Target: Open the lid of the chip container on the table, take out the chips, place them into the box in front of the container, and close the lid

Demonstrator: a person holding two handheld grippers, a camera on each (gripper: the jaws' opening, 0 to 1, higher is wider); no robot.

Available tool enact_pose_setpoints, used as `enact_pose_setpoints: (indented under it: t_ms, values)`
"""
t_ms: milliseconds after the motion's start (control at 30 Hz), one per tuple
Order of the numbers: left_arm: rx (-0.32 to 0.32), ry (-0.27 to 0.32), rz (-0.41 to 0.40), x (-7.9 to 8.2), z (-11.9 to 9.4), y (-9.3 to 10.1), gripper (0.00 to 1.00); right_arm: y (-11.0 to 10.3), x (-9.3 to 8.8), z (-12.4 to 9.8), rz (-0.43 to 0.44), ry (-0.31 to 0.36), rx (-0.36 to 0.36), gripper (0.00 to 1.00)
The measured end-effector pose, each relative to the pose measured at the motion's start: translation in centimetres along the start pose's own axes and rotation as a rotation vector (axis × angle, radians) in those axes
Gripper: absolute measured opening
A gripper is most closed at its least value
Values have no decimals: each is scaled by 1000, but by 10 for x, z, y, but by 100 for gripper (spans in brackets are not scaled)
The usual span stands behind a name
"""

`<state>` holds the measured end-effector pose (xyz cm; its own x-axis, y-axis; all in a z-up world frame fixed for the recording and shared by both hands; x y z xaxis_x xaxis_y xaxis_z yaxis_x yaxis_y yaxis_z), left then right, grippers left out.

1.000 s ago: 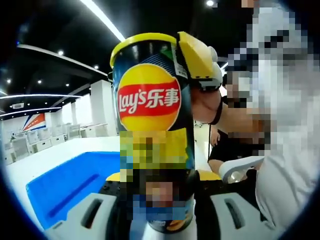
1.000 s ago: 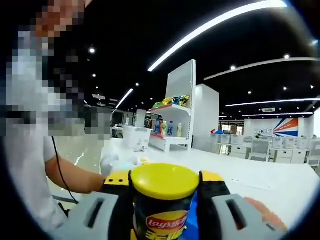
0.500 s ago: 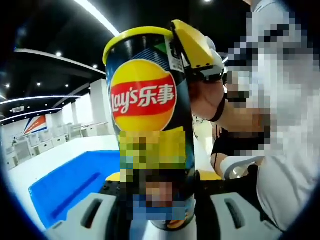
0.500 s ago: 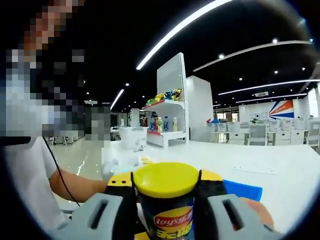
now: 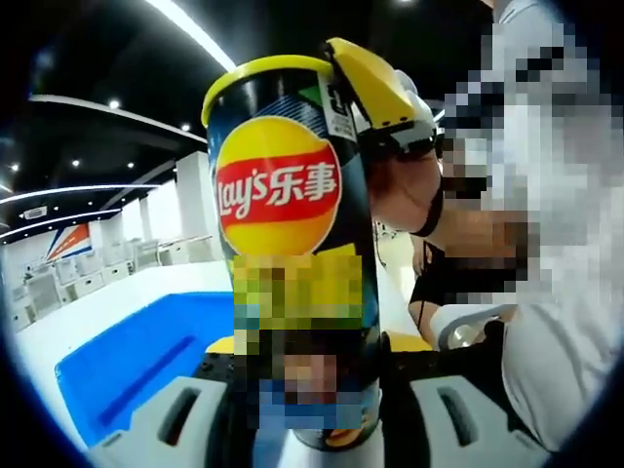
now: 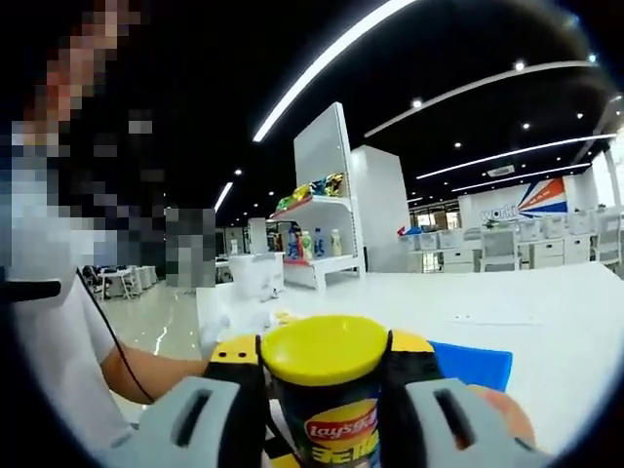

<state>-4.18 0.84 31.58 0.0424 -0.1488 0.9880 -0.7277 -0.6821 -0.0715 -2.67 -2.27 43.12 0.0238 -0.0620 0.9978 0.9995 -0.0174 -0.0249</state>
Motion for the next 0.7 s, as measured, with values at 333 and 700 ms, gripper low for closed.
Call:
enact_pose_setpoints:
  t_ms: [333,700]
  values:
    - [5,3,-17,0,0,0,49,-2,0,1,-84,9,16,44]
    - [9,10,-21,0,0,-1,49,-11,-1,6,-231,-3,-28,54]
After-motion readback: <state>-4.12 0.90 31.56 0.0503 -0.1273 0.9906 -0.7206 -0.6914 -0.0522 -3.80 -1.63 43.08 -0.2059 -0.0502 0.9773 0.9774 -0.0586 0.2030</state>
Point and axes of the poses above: the point that each gripper's makers call its tool centre point, and the gripper's own axes: z roughly forward along the fingers, y roughly to its right, x roughly out of its top, the point moved 4 cm from there along -z, roughly backward along the fingers, and after that the axes turned 4 degrees about -z, right-handed, at the moved point
